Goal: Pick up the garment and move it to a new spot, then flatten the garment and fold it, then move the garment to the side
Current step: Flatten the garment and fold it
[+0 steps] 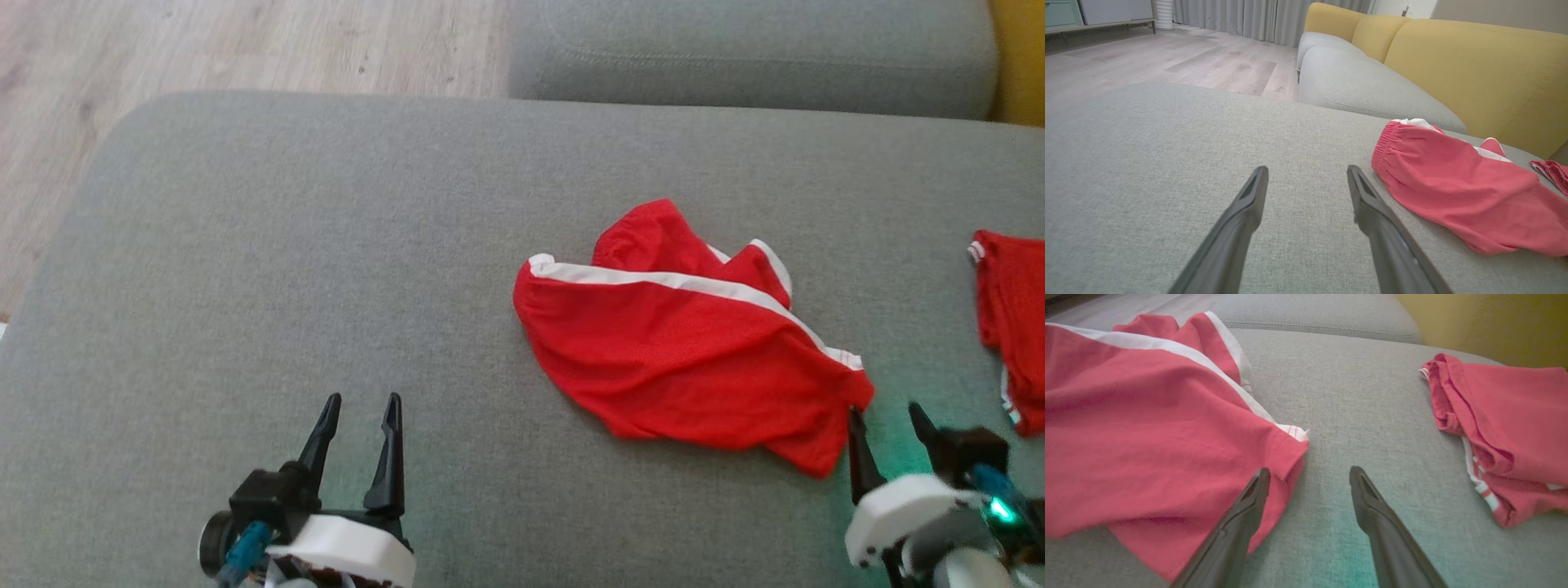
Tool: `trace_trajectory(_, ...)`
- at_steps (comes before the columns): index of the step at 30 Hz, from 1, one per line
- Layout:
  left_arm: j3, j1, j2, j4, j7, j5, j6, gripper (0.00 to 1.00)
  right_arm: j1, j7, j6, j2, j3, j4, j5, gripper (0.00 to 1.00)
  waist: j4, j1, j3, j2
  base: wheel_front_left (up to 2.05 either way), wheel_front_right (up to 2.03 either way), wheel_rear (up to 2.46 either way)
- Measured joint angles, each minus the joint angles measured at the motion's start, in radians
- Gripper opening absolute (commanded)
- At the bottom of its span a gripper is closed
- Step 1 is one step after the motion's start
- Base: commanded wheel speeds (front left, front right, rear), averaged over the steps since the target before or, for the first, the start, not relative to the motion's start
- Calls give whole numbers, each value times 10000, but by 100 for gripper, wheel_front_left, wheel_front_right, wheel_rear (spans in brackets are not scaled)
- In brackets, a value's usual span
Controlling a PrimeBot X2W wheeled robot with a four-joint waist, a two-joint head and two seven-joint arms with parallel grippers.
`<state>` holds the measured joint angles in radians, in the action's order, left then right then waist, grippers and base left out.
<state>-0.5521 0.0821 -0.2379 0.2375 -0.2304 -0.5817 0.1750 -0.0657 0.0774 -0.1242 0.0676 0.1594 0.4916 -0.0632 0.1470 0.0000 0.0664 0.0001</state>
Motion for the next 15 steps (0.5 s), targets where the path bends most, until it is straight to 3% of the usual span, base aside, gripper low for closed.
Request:
trace_trajectory(6, 21, -22, -8, 88, -27, -56, 4, 100, 398, 295, 0, -217, 253, -393, 255, 100, -188, 0, -319, 0, 0, 0, 0)
trace_trajectory(15, 38, -131, -44, -2, -90, -56, 100, 100, 610, 293, 0, -232, -479, -1979, 1012, 100, -500, -1, -854, 0, 0, 0, 0)
